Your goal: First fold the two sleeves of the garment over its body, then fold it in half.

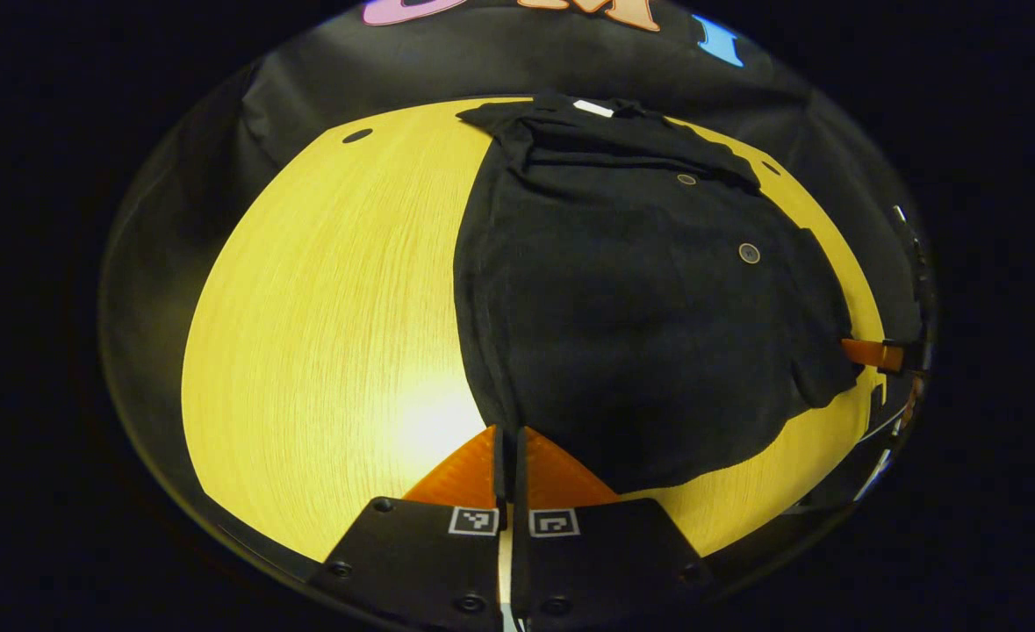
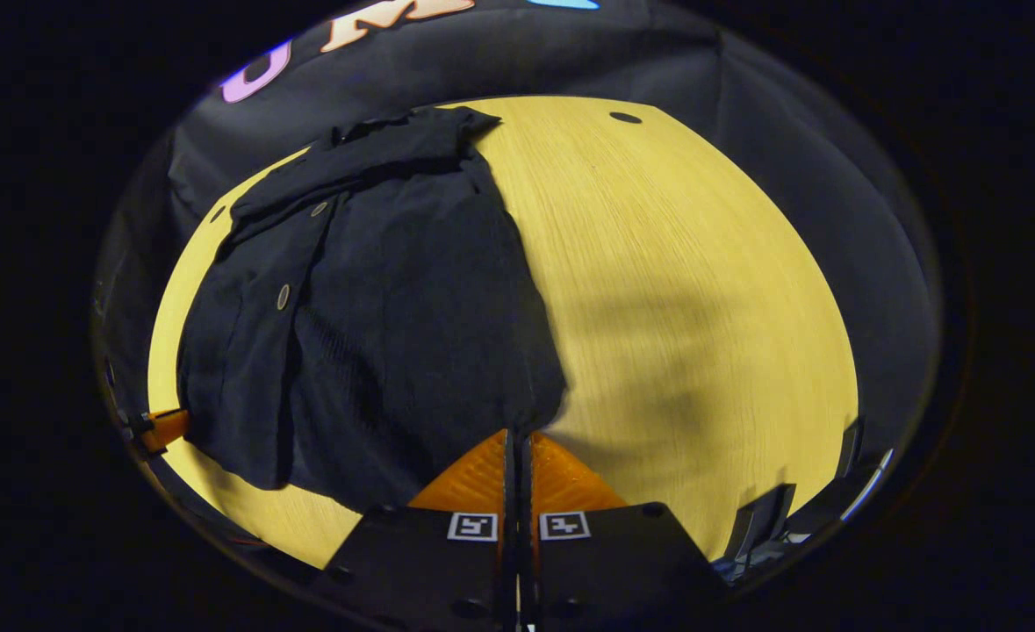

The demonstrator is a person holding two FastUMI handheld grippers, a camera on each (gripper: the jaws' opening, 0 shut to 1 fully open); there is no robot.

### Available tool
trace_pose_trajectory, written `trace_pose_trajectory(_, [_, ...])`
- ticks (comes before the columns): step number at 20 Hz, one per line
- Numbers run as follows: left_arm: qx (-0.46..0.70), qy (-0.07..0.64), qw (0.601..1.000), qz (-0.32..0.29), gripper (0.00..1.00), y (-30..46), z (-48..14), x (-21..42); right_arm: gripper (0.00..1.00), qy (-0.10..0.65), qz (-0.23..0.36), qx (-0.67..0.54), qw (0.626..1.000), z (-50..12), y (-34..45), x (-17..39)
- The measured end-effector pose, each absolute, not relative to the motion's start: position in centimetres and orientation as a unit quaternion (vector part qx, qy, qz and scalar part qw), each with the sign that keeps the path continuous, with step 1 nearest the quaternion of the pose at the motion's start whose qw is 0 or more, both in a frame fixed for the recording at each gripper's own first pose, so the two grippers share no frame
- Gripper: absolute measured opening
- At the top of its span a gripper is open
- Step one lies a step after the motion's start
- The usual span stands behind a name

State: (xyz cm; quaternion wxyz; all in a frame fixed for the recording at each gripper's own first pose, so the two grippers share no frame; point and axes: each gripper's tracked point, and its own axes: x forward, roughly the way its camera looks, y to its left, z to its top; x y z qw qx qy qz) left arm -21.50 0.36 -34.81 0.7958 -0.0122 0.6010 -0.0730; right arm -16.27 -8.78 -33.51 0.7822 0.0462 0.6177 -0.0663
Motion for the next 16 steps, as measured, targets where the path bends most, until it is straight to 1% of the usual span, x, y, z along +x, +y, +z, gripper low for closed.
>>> trace_pose_trajectory(1, [-0.022, 0.603, 0.793, -0.079, 0.01, 0.2, -34.7, -21.4, 0.03, 0.62, -0.063, 0.051, 0.781, -33.6, -8.4, -16.3])
trace_pose_trajectory(3, [-0.036, 0.61, 0.788, -0.078, 0.0, 0.2, -34.3, -21.4, 0.03, 0.62, -0.054, 0.05, 0.781, -32.9, -8.0, -15.9])
trace_pose_trajectory(8, [-0.074, 0.581, 0.807, -0.078, 0.0, -0.8, -30.5, -18.2, 0.03, 0.575, -0.028, 0.071, 0.814, -28.0, -5.9, -11.2])
trace_pose_trajectory(10, [-0.074, 0.561, 0.82, -0.088, 0.0, -1.1, -28.6, -15.6, 0.03, 0.548, -0.016, 0.086, 0.832, -25.6, -5.0, -8.3])
trace_pose_trajectory(16, [-0.069, 0.489, 0.863, -0.107, 0.0, -1.3, -22.9, -6.2, 0.02, 0.493, 0.023, 0.094, 0.864, -19.9, -3.4, -0.2])
